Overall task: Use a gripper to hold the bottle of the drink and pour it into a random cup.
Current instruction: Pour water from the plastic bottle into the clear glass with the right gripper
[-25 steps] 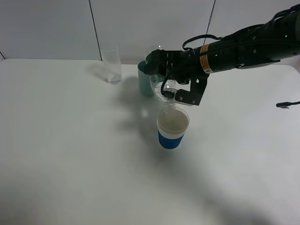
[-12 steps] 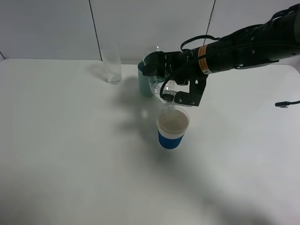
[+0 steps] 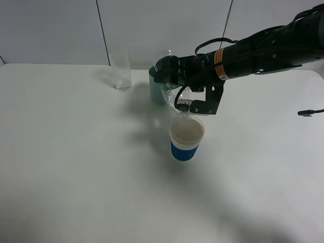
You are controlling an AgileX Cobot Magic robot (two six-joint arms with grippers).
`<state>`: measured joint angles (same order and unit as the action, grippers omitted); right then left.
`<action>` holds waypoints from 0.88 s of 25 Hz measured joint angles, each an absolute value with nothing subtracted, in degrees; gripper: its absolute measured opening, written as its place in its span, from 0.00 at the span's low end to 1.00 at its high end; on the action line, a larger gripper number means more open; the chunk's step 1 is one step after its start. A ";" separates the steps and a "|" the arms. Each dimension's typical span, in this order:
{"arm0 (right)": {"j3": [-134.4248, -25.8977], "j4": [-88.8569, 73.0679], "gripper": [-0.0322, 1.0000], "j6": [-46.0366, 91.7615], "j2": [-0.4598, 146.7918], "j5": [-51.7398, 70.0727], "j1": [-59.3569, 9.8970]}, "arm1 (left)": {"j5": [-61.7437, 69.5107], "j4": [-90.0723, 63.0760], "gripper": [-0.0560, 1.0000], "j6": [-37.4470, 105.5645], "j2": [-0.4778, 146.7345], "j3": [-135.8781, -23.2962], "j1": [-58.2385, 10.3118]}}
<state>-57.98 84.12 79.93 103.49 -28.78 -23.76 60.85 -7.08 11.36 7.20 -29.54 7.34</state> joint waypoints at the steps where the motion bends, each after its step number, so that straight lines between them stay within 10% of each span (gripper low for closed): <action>1: -57.98 84.12 0.58 79.93 103.30 -28.78 -23.76 | 60.85 -7.08 0.99 11.36 7.20 -29.54 7.34; 22: -57.98 84.12 0.58 80.00 103.04 -28.78 -23.80 | 60.85 -7.08 0.99 11.36 7.20 -29.54 7.34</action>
<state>-57.98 84.12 80.00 103.04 -28.78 -23.80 60.85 -7.08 11.36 7.20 -29.54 7.34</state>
